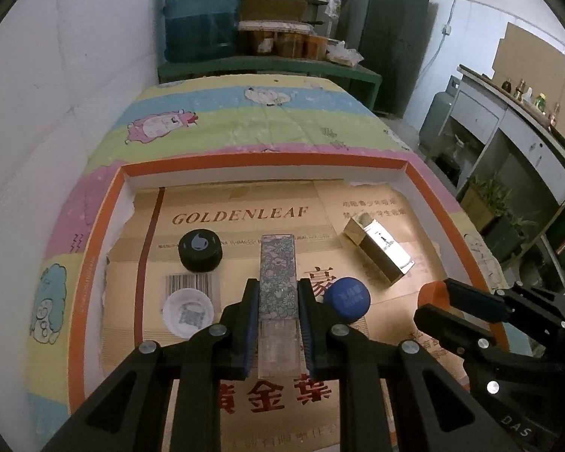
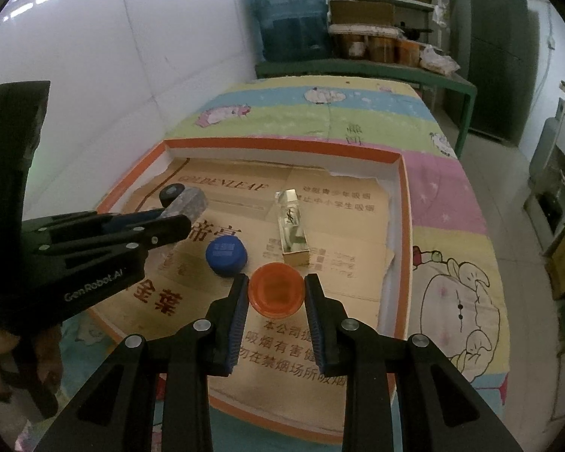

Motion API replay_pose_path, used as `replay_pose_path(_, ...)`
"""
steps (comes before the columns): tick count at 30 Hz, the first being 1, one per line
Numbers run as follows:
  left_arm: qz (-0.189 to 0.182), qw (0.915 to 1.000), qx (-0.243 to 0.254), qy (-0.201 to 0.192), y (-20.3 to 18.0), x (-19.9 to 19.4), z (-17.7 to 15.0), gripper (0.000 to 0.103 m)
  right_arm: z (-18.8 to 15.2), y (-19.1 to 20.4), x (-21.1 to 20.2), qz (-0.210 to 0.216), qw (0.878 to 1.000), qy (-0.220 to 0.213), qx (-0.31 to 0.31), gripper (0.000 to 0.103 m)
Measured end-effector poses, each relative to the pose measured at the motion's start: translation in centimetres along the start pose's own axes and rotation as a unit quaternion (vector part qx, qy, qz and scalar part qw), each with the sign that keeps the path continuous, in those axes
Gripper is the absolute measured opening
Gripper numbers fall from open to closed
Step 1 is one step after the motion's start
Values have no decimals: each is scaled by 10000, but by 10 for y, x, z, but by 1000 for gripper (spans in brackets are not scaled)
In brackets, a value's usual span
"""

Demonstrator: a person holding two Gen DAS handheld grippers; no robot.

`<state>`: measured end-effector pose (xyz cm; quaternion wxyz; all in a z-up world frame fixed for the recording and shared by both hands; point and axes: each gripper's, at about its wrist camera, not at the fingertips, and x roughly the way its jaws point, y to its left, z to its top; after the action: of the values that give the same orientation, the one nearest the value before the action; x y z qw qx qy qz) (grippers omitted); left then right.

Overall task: Organize rigid objects
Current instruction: 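Lower the glass tube and orange cap into the box and open both grippers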

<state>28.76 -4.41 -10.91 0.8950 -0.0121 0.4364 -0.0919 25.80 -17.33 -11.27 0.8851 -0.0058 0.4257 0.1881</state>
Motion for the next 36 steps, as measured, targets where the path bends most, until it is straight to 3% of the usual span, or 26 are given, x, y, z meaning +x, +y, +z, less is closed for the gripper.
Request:
replay_pose_path(25,-137,9997,-109,139,7,15,1,24,-5,0,18,-22,9997,239,-76,31)
replay_pose_path(28,-74,9999,-42,66,7,11,1,32,-5,2,17,-11,9996,249,-106,37)
replay_pose_path(31,-31,10000,-30,-49,7,3,0,34,-4,3,15,-79,9996,218,-145,56)
replay_pose_path(36,17,9999,-24,-112,4,-7,2,34,-4,1,10,-132,9997,178,-52,58)
